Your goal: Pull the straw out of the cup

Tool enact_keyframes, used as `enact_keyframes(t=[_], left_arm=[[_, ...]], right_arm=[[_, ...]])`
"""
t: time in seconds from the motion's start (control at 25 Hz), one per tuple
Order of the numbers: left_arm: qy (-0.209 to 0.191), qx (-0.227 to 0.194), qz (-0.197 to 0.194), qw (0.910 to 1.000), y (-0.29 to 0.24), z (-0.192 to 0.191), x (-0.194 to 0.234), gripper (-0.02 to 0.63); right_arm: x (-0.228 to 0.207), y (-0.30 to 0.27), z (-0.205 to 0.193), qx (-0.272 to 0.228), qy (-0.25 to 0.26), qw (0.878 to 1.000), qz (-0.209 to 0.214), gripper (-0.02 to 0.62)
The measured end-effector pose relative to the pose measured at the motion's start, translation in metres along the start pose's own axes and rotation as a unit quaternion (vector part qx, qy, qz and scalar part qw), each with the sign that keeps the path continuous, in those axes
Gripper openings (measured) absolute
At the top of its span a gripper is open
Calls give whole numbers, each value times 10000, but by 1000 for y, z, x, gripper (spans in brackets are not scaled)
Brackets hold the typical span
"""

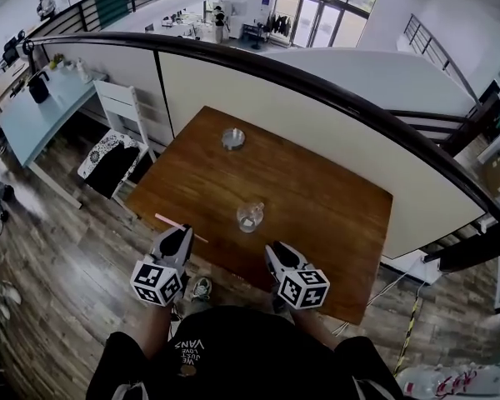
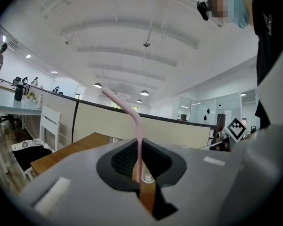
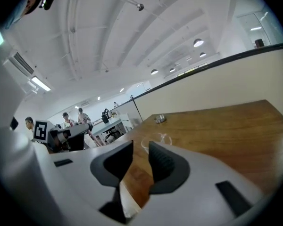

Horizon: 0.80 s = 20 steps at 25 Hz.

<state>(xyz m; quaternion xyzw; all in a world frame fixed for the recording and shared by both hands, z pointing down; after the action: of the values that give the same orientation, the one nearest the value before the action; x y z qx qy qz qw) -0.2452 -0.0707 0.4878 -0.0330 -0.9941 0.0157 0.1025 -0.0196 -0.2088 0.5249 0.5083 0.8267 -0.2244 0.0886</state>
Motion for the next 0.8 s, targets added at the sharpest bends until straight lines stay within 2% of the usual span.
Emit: enact_keyframes(t=[0.28, 0.68, 0.8], left_arm=[[138, 35, 138, 9998, 19, -15, -17, 37], [272, 118, 66, 9995, 25, -34, -39, 37], [300, 103, 44, 9995, 24, -37, -42, 37]], right_arm=[[5, 8, -7, 72, 49, 9999, 123, 78], [3, 26, -24, 393, 137, 9990, 142, 14], [3, 30, -28, 491, 256, 9984, 113, 12]])
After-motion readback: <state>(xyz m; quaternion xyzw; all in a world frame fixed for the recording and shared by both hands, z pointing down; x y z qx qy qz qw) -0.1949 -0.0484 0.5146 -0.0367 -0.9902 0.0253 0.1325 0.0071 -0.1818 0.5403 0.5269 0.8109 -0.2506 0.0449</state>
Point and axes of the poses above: the fingertips, and each gripper's own axes: y backward along the fingers, x to its left, z out of its top, the point moved 5 cm from there along y, backward along the fingers, and after that the axes turned 5 degrees about -x, right-handed, at the moved point
